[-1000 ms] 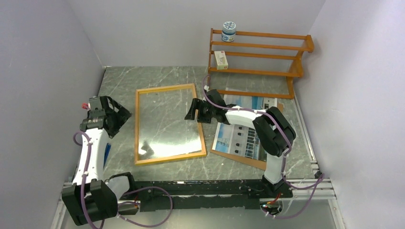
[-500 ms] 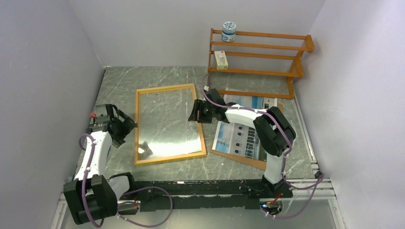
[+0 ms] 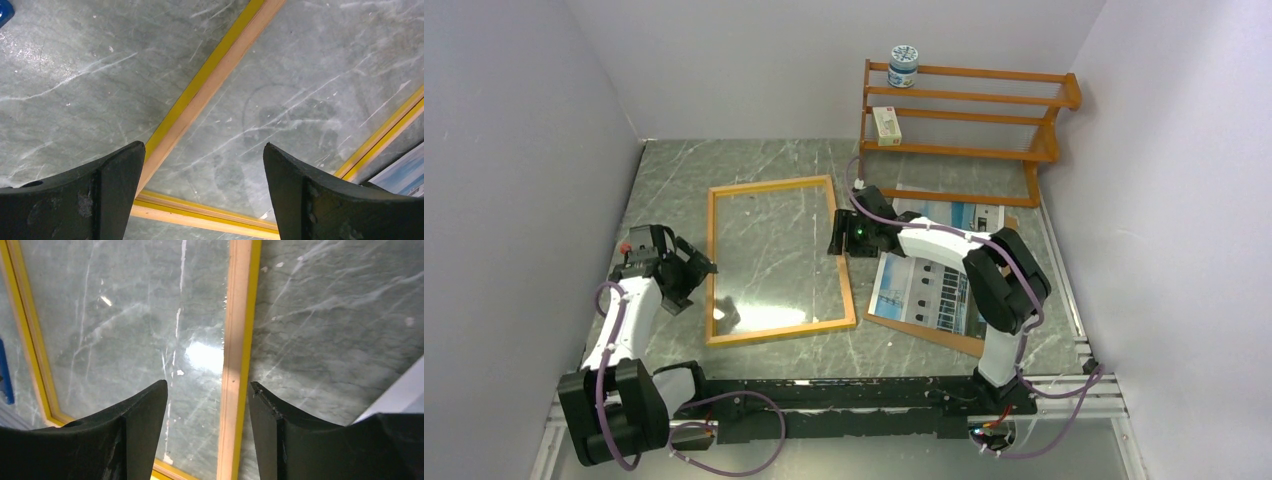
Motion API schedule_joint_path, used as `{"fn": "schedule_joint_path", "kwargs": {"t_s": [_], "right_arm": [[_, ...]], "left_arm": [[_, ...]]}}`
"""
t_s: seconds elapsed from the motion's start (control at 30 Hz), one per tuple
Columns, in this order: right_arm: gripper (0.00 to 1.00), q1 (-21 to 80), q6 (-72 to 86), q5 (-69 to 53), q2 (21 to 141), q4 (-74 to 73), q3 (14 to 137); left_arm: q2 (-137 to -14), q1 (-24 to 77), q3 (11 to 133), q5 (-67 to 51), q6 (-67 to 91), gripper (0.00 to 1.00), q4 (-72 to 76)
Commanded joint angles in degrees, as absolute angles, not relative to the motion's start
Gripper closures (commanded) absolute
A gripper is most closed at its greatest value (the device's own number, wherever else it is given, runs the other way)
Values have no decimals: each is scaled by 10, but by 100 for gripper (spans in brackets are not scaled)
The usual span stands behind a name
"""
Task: Put the photo into the frame
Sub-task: Place the photo frame item in the photo frame.
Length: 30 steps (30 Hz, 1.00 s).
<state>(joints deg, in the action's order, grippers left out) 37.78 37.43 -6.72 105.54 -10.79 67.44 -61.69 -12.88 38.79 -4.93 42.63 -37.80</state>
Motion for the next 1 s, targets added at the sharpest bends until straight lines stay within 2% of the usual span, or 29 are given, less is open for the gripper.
{"fn": "schedule_joint_path", "kwargs": {"t_s": [0.0,0.33,0.5,0.63,0.8,0.97], "right_arm": [[35,379,348,-17,1024,-136,683],[35,381,347,-50,1021,-143,660],[35,369,342,-3,957,-168,627],[35,328,348,43,894,-200,581],[33,252,356,90,811,-248,512],[26,192,371,148,751,-306,459]], "left_arm": [[-624,-127,379,-49,422,6,-354],[-628,-127,385,-69,415,8,-347],[-600,-127,431,-50,402,8,-390],[-591,-120,461,-106,372,8,-393],[-603,-74,499,-131,356,9,-408],[-623,16,495,-206,378,10,-337]]}}
